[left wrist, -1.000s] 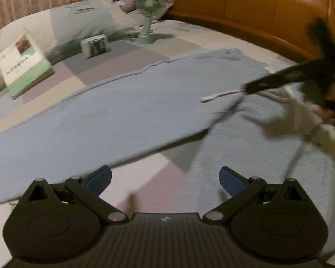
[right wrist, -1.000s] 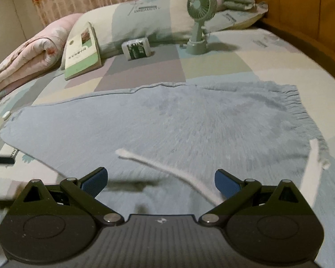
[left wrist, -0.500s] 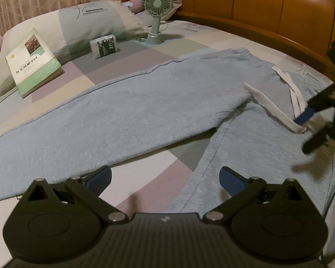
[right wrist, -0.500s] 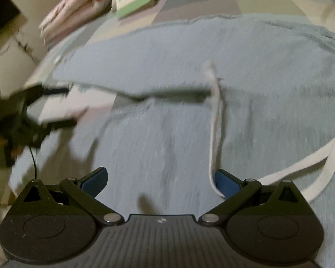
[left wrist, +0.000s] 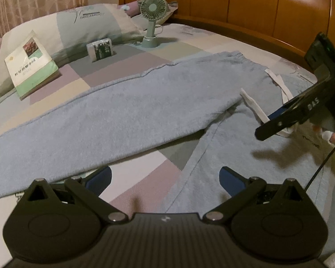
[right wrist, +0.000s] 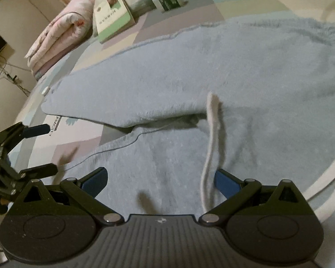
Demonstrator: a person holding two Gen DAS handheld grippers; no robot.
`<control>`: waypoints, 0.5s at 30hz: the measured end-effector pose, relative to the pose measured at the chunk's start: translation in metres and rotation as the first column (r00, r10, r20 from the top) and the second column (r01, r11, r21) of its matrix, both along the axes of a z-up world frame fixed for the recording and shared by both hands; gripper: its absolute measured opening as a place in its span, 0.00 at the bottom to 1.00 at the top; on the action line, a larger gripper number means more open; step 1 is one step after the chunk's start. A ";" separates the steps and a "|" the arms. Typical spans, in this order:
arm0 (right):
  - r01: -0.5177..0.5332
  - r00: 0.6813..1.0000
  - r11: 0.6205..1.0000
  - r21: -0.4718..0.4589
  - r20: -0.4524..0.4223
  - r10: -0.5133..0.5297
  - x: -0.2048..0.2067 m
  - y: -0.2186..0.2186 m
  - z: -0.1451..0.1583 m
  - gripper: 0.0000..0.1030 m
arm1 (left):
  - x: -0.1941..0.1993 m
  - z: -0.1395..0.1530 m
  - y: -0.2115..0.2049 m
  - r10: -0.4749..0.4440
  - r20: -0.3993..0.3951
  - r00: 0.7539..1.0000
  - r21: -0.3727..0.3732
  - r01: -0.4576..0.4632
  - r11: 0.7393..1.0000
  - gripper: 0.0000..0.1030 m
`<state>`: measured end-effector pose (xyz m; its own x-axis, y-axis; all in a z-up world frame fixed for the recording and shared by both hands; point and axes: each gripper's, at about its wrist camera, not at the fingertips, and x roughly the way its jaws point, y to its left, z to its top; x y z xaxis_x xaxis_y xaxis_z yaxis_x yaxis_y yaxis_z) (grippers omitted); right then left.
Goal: Fold clothes
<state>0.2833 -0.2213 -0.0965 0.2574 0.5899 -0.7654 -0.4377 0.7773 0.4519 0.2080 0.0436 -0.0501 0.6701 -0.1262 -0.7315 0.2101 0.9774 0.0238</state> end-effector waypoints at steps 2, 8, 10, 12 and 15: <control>-0.029 1.000 1.000 -0.008 -0.006 0.029 -0.006 0.006 0.001 1.00 | -0.002 0.001 0.002 0.005 -0.004 1.000 -0.003 -0.005 1.000 0.99; -0.198 0.978 0.980 0.029 -0.057 0.199 -0.047 0.022 0.017 1.00 | -0.005 0.000 0.006 0.021 -0.010 1.000 -0.011 -0.021 1.000 0.99; -0.242 0.969 0.970 0.013 -0.042 0.242 -0.061 0.026 0.024 1.00 | -0.006 0.001 0.004 0.014 -0.007 1.000 -0.015 -0.014 1.000 0.99; -0.255 0.967 0.967 0.001 -0.027 0.255 -0.070 0.027 0.027 1.00 | -0.009 0.002 0.003 0.003 -0.005 1.000 -0.022 -0.003 1.000 0.99; -0.231 0.973 0.973 -0.002 -0.015 0.231 -0.073 0.027 0.028 1.00 | -0.011 0.001 -0.001 -0.010 -0.005 1.000 -0.018 0.010 1.000 0.99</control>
<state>0.2103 -0.1948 -0.0685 0.1038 0.6291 -0.7704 -0.5991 0.6578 0.4564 0.1971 0.0430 -0.0486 0.6647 -0.1464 -0.7326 0.2200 0.9755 0.0047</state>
